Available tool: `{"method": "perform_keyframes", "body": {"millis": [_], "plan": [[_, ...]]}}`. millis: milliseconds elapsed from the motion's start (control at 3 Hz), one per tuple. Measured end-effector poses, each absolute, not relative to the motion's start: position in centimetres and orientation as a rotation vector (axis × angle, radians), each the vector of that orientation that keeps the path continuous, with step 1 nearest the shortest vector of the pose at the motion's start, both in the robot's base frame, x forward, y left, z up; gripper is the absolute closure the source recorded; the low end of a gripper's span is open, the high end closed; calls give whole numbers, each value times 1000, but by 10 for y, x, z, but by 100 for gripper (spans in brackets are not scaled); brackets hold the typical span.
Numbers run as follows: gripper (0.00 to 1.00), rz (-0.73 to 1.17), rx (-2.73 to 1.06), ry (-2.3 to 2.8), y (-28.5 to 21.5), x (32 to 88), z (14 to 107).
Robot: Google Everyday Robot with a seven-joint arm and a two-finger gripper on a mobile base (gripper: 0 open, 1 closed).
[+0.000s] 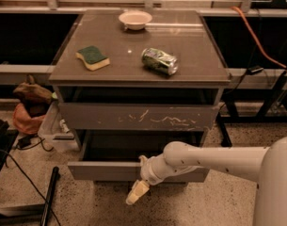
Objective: Open middle drawer
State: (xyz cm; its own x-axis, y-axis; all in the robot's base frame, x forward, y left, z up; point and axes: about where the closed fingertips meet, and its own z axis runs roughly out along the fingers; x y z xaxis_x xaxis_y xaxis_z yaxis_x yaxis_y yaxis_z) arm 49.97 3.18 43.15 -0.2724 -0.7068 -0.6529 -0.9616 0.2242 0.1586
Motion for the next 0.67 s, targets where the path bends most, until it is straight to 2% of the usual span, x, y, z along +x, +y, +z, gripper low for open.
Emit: {"method": "perform_keyframes", "body": {"millis": [667], "plan": [[0, 814, -1560, 2061, 40, 485, 435]]}}
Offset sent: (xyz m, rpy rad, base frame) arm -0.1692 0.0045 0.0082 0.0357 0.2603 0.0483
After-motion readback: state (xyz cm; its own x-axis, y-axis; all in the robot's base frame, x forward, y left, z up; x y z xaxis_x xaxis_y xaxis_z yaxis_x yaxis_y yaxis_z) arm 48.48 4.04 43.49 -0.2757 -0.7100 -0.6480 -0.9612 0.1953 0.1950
